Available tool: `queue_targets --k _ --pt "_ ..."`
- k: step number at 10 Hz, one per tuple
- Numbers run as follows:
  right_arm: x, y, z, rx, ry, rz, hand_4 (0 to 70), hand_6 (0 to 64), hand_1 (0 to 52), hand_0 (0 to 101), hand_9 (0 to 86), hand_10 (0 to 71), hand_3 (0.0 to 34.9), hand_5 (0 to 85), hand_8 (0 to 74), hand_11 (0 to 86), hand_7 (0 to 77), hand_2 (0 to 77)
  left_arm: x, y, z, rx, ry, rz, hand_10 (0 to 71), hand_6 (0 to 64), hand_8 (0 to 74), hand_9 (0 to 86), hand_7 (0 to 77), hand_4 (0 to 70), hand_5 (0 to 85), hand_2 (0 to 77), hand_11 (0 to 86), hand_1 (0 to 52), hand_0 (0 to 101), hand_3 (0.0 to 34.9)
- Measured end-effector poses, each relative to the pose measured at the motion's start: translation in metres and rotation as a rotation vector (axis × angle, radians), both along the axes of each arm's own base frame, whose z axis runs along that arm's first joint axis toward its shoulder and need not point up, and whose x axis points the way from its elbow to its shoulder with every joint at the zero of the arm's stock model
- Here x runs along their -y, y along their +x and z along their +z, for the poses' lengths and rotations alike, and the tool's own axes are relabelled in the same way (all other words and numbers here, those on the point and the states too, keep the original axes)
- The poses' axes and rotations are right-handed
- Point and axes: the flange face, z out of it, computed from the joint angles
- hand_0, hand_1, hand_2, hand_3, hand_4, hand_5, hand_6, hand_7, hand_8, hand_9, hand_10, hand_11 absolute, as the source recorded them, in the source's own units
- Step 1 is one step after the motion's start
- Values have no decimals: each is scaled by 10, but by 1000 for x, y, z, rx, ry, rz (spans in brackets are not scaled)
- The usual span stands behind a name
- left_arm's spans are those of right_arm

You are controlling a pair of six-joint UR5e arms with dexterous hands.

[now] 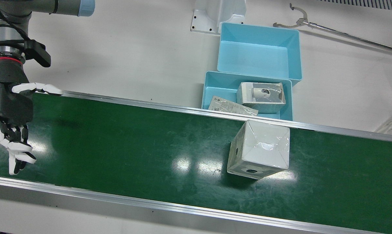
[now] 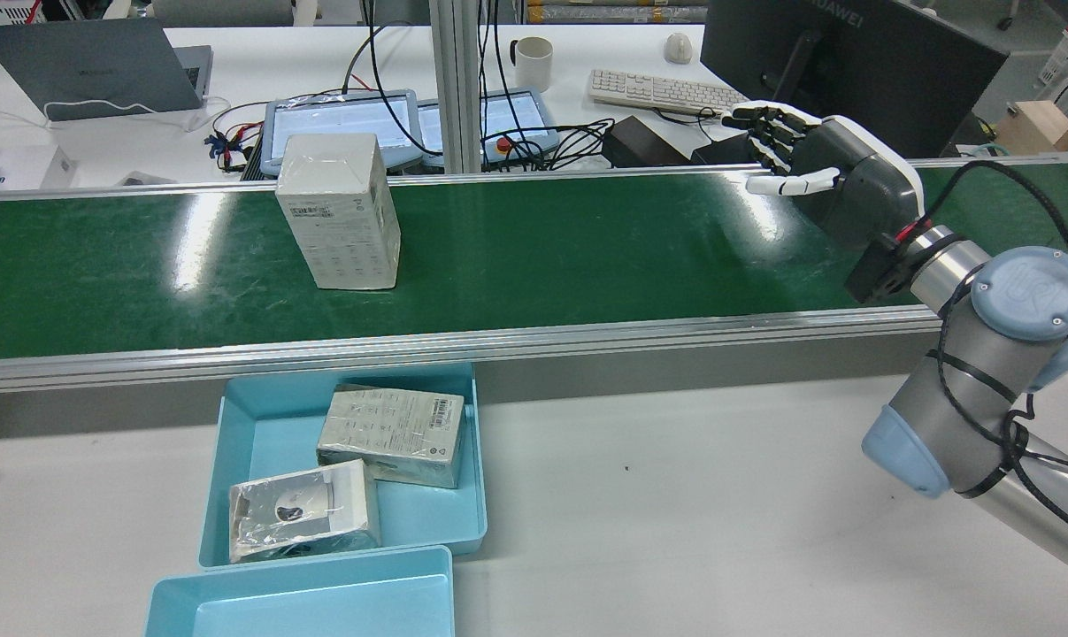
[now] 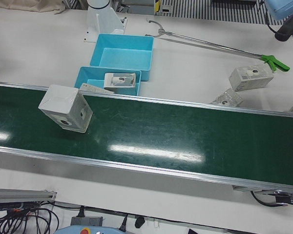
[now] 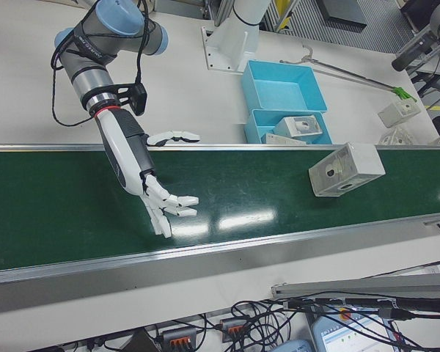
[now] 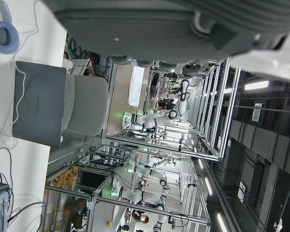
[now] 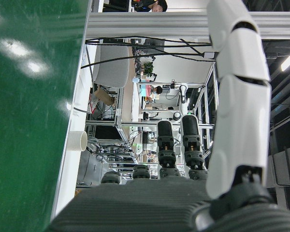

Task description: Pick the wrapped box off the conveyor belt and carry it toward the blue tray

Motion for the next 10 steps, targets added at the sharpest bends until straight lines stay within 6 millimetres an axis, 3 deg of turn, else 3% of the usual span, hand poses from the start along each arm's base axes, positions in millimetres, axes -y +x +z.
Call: queue_targets --k 10 --pt "-1 -3 0 3 0 -9 136 49 147 477 44 0 72 267 5 16 213 169 0 0 0 0 0 0 5 0 5 0 5 0 11 11 0 0 0 0"
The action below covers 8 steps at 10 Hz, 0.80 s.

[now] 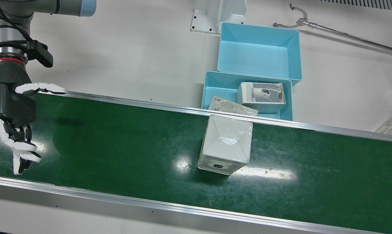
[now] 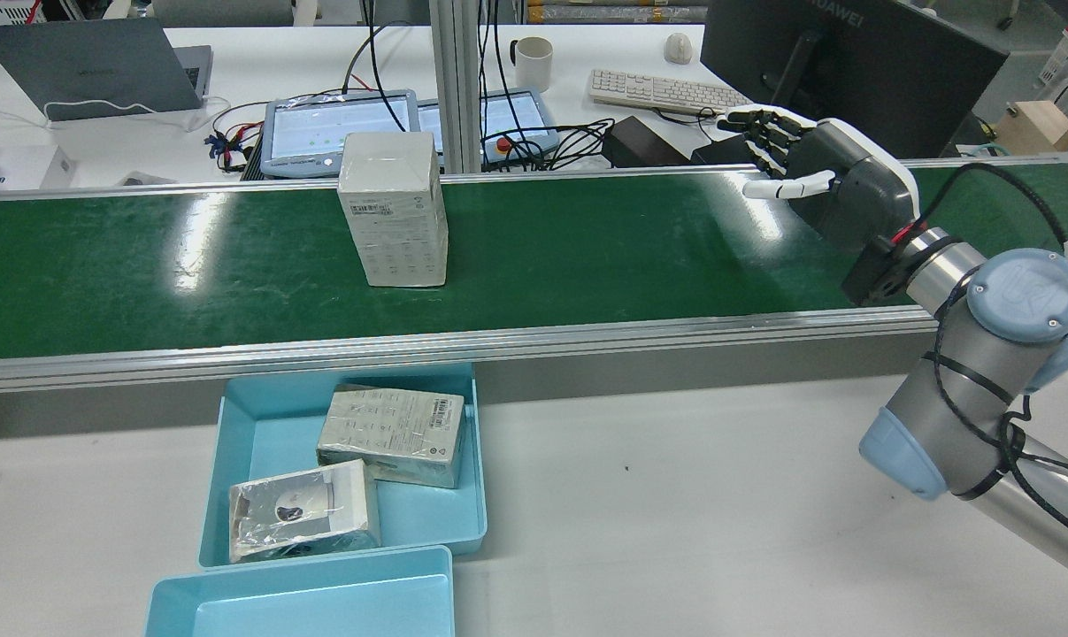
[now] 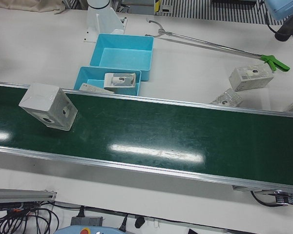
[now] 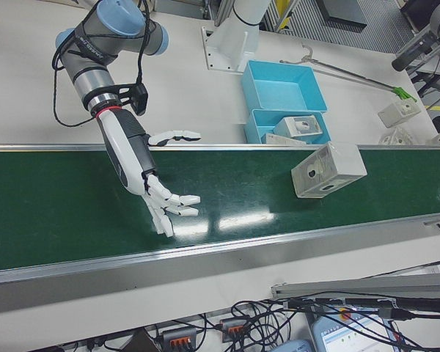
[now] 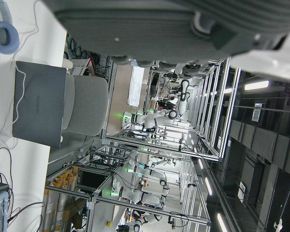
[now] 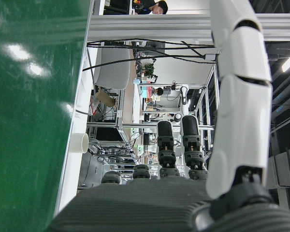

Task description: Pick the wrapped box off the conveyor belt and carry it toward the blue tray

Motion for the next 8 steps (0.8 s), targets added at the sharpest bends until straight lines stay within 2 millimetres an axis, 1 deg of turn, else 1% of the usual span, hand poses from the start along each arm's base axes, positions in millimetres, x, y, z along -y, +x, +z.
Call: queue_targets --k 1,3,4,5,8 --pt "0 0 0 0 0 -1 136 44 147 477 44 0 57 273 5 16 213 169 0 0 0 0 0 0 5 0 5 0 5 0 11 11 0 0 0 0" --pt "0 0 -1 2 1 -2 136 49 147 476 44 0 57 273 5 16 202 169 0 0 0 0 0 0 5 0 5 0 5 0 11 5 0 0 0 0" --pt "0 0 -1 2 2 -2 120 38 147 476 44 0 74 267 5 16 196 169 0 0 0 0 0 0 5 0 5 0 5 0 11 5 0 0 0 0" --pt "0 0 -1 2 2 -2 131 38 147 477 44 0 74 267 5 16 196 169 0 0 0 0 0 0 5 0 5 0 5 0 11 11 5 0 0 0" --pt "-1 -3 -2 0 4 -6 131 44 147 477 44 0 75 267 5 16 207 169 0 0 0 0 0 0 5 0 5 0 5 0 11 11 0 0 0 0"
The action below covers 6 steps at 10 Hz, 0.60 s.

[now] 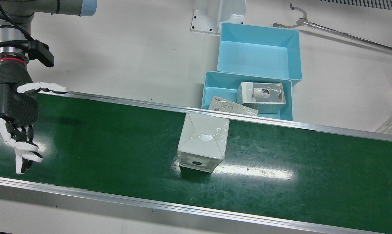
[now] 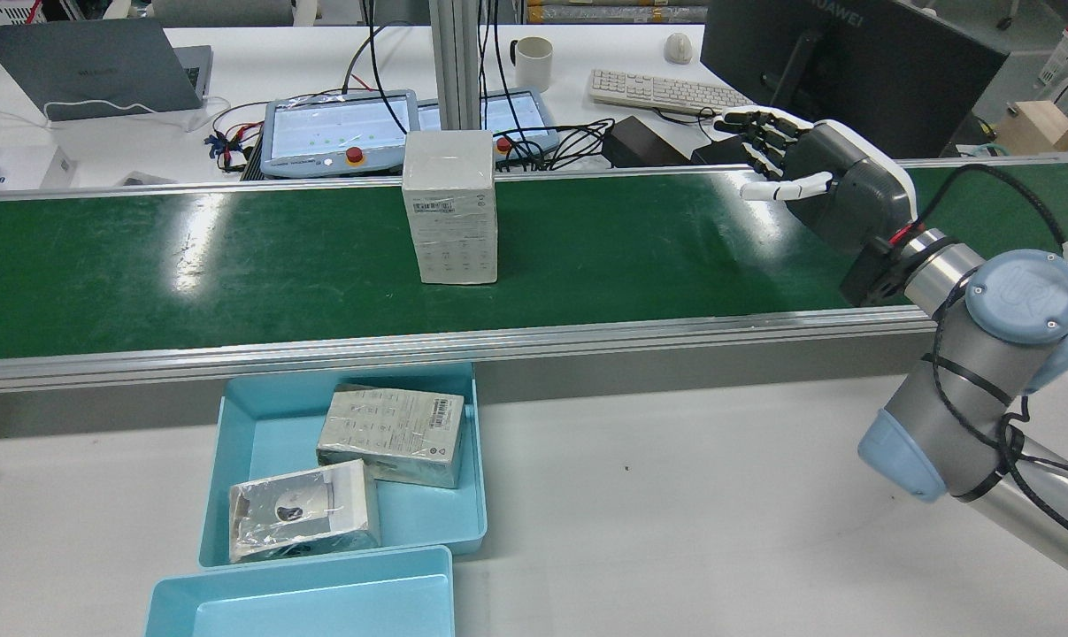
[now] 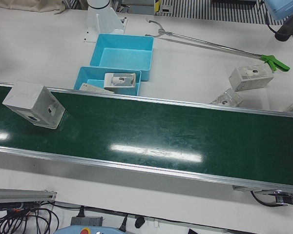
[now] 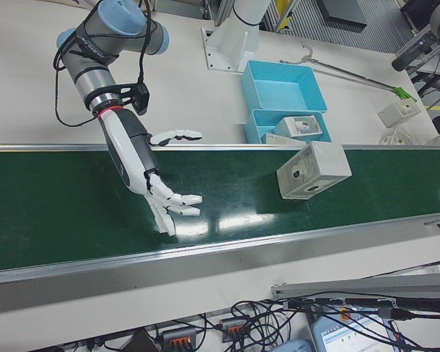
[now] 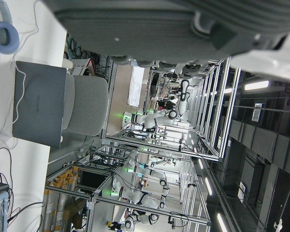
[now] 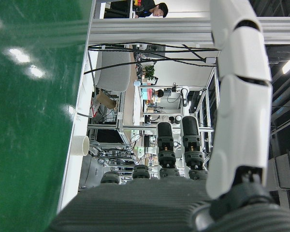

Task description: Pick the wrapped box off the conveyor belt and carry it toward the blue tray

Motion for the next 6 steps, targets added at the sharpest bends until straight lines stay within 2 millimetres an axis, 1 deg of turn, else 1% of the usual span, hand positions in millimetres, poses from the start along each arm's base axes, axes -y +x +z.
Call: queue_targets --k 5,6 --pt "-1 -3 0 -2 0 -4 136 49 142 476 44 0 75 267 5 16 202 175 0 0 0 0 0 0 5 0 5 0 5 0 11 5 0 0 0 0" --pt "-1 -3 0 -2 0 -4 136 49 142 478 44 0 75 267 5 16 213 175 0 0 0 0 0 0 0 0 5 0 5 0 11 11 0 0 0 0"
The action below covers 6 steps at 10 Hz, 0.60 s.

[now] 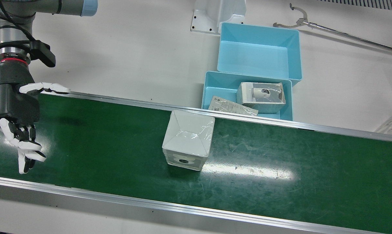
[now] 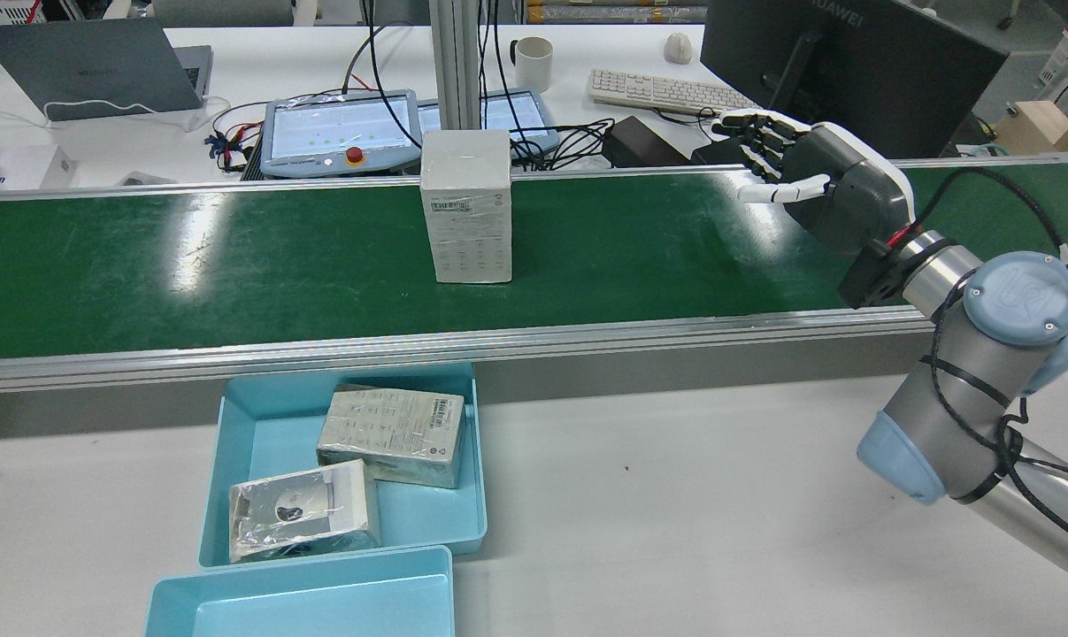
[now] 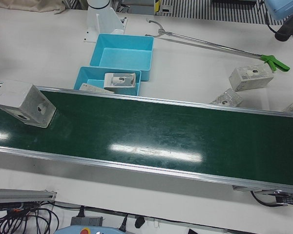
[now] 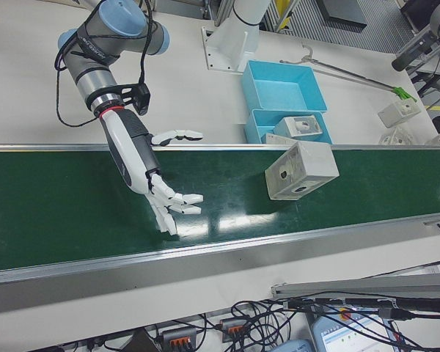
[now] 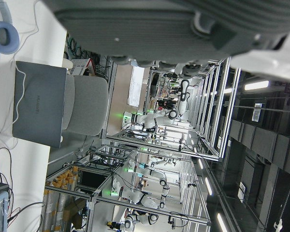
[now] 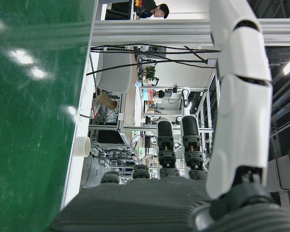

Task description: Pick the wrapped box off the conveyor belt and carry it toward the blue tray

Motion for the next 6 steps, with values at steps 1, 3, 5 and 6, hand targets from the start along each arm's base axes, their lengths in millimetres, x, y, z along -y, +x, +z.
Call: queue_targets --k 1,3,5,6 --pt "0 -1 0 0 0 -1 136 49 142 478 44 0 74 267 0 16 213 175 0 0 0 0 0 0 0 0 5 0 5 0 5 11 0 0 0 0" --pt "0 -1 0 -1 0 -2 136 49 147 476 44 0 74 267 5 16 213 175 0 0 0 0 0 0 5 0 5 0 5 0 11 11 0 0 0 0" --pt "-1 -2 0 -1 0 -3 136 49 142 477 44 0 75 267 5 16 213 175 0 0 0 0 0 0 0 0 5 0 5 0 5 11 0 0 0 0" --pt "-1 -3 0 -1 0 -4 136 49 142 477 44 0 74 267 5 16 213 175 0 0 0 0 0 0 0 0 5 0 5 0 5 11 0 0 0 0"
